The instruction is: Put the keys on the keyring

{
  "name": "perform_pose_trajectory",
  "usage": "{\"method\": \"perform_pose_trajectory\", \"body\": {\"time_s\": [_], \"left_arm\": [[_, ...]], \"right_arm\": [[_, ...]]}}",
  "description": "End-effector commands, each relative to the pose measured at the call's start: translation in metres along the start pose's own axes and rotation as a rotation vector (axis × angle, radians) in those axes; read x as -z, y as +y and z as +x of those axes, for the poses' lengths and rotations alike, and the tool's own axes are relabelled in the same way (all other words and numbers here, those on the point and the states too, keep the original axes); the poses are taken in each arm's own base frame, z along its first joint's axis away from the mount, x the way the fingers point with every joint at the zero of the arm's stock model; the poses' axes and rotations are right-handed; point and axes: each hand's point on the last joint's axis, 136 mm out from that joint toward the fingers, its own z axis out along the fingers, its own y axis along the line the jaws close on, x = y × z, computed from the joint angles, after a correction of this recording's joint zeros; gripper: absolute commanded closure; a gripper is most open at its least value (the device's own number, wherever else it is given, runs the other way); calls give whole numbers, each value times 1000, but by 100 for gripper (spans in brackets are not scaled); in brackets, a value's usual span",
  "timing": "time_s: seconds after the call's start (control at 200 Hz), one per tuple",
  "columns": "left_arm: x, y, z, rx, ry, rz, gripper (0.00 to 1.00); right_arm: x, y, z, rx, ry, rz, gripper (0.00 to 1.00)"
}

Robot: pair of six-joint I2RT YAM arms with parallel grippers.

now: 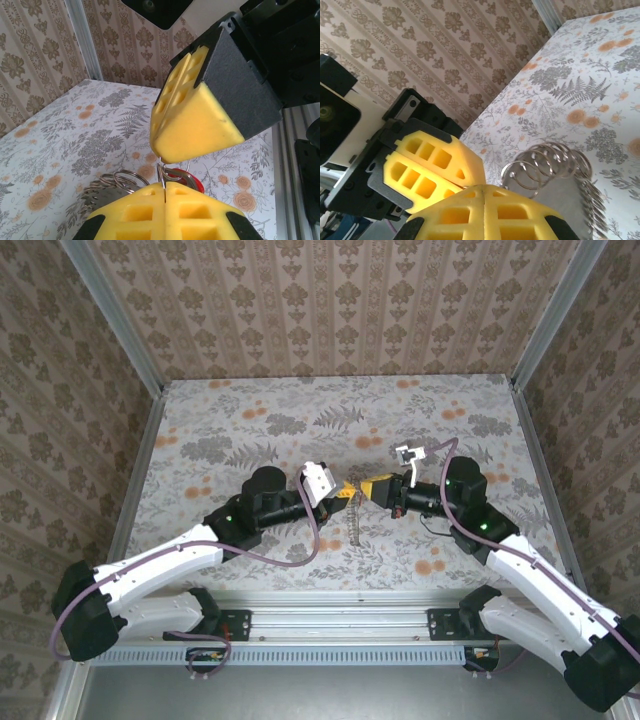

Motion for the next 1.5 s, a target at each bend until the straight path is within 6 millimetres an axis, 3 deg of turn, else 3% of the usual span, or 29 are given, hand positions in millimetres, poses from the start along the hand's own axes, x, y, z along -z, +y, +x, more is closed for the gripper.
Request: {"method": "perform_pose_trajectory", "body": {"time_s": [0.0, 0.21, 0.69, 1.04, 1.15, 1.19, 1.345, 1.495], "left_arm": [[1, -7, -33, -12, -91, 36, 100], [2, -7, -34, -14, -96, 37, 100], [2, 0, -40, -43, -138, -19, 100], [-2, 3, -43, -53, -145, -37, 100], [-1, 5, -43, -61, -149, -53, 100], [-1, 6, -43, -62, -151, -55, 100], [0, 6, -44, -64, -158, -58, 100], [1, 6, -44, -64, -162, -55, 100]], "right_arm": [[5, -13, -9, 21, -63, 66, 100], [8, -22, -10, 6, -79, 89, 100], [5, -2, 15, -39, 38, -56, 100], [4, 0, 25, -71, 80, -86, 100], [11, -9, 20, -90, 48, -47, 69], [15, -13, 13, -105, 14, -33, 64], [31, -24, -10, -160, -100, -8, 59], [32, -12, -21, -163, -117, -61, 57]]}}
